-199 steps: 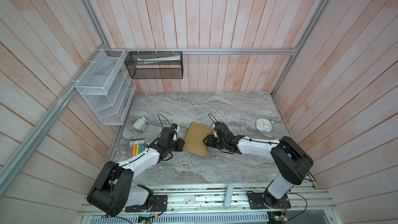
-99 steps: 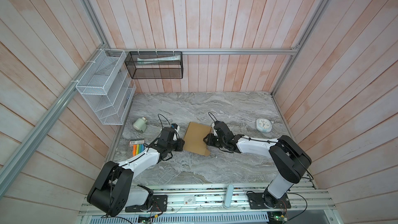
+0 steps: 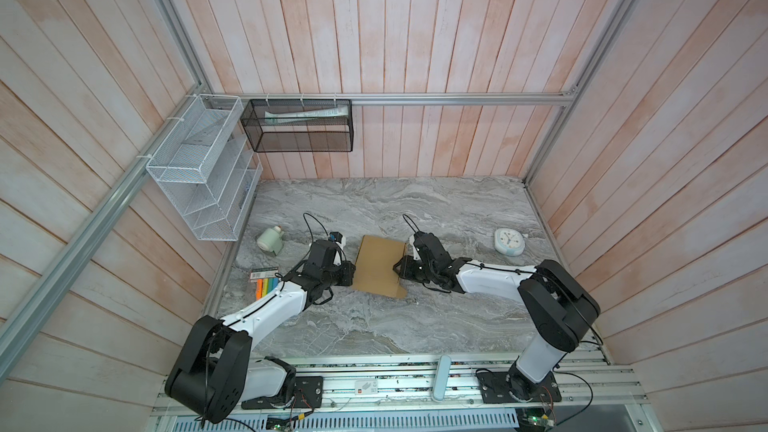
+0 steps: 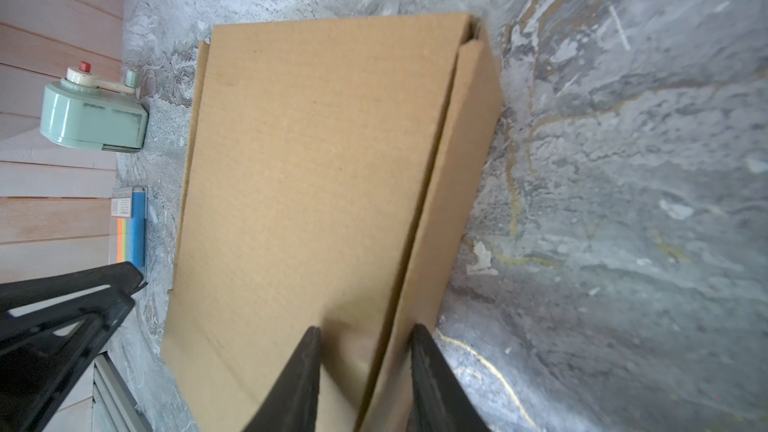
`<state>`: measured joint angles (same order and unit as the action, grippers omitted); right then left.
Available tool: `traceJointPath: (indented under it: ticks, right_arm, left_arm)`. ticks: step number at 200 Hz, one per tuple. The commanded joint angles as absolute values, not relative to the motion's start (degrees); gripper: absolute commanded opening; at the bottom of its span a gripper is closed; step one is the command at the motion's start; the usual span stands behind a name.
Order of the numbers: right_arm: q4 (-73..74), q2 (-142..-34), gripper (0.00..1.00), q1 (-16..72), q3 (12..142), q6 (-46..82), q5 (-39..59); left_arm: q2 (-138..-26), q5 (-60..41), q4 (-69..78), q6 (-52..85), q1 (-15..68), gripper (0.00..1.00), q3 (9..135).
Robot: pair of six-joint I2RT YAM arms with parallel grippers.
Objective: Fold the paper box
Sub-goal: 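Hold the closed box with both grippers, pressing the lid edges together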
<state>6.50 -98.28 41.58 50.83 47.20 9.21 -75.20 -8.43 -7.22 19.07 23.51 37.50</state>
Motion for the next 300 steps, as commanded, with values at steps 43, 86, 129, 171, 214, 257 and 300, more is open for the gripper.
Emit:
traceJointPath:
  ticks: [43,86,129,171,214,257,300]
  right_arm:
    - [4.75,-100.37,0.36,39.74,52.82,43.96,9.76]
    - [4.48,-100.46,0.36,39.46,53.65,42.90,10.10]
    - [4.63,-100.04,0.36,39.38,54.04,42.02,10.81]
    - [4.92,-99.05,0.36,39.29,54.04,41.44,11.05]
    - [5.13,-98.66,0.36,38.94,54.03,40.87,11.49]
    - [5.95,-99.05,0.36,38.61,53.51,40.87,12.44]
    - [6.15,-98.75,0.35,38.50,53.23,40.87,12.48]
  left_arm:
    - [-75.75,-8.20,-10.75,17.76,21.50,0.28,42.56]
    - [-79.64,-9.81,-12.20,16.54,21.01,0.28,46.31]
    - [-84.37,-11.16,-14.07,14.63,20.56,0.28,50.05]
    - [-88.10,-12.76,-14.52,13.58,20.06,0.27,52.28]
    - [-91.23,-13.40,-14.21,13.18,20.04,0.27,53.50]
    - [-92.80,-13.46,-13.74,13.40,20.04,0.25,53.42]
    - [-93.25,-12.86,-13.55,13.43,20.04,0.22,53.36]
